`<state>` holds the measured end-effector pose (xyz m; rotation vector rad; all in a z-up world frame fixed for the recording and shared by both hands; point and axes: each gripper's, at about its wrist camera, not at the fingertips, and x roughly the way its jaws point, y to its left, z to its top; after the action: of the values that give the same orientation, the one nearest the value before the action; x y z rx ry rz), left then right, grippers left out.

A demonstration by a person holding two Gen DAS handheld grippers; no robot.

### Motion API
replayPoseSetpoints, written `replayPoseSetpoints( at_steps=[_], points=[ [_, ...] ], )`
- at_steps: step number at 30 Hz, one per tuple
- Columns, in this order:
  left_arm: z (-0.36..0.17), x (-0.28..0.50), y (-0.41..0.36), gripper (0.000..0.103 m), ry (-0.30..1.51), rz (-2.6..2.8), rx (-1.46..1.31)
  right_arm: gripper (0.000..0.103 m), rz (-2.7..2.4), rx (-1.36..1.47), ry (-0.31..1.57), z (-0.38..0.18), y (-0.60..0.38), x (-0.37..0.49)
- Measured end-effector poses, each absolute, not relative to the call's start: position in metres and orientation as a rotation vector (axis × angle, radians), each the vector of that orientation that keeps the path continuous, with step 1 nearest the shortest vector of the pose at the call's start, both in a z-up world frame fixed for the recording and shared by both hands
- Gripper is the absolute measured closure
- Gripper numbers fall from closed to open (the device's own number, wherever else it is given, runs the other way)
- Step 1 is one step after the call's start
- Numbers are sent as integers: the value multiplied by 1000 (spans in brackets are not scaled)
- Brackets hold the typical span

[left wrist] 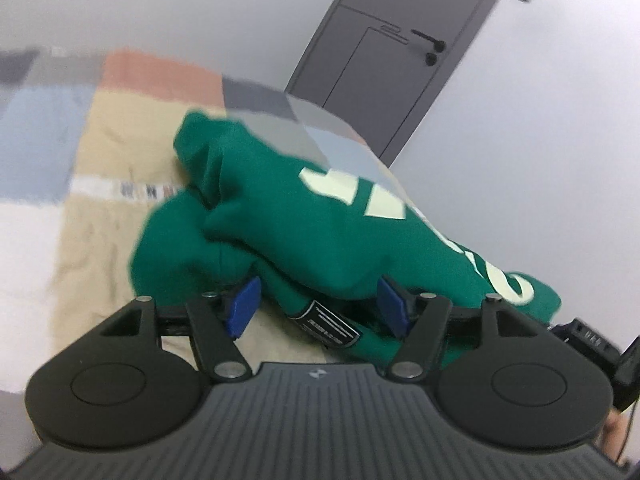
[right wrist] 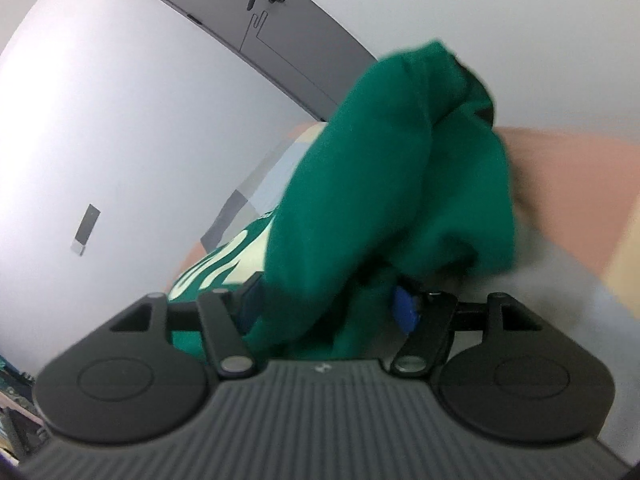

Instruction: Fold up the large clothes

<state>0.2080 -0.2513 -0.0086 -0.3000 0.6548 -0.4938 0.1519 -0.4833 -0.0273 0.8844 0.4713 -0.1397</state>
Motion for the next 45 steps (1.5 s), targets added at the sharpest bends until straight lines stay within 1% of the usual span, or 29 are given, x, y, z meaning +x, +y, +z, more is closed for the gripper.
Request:
replayPoseSetpoints(
  at_steps=[4,11,14,18,28,37,45],
  points=[
    [36,172,-245,33,605,-508,-235,36,-128,791,429,16,-466,128],
    [113,93,-229,33,494,-546,-153,36,-53,576,300,121,-404,91],
    [136,57,-221,33,448,-553,-115,36,-18,500,263,153,-376,71],
    [150,14,-206,33,411,-554,-83,36,1,400,246,187,-342,40],
    [148,-59,-172,33,372,-511,-35,36,13,256,208,180,-276,-22],
    [133,-95,-143,31,320,-462,-37,36,-10,155,290,159,-240,-46],
    [103,-107,-125,30,337,-443,-72,37,-29,125,347,142,-227,-55]
  ],
)
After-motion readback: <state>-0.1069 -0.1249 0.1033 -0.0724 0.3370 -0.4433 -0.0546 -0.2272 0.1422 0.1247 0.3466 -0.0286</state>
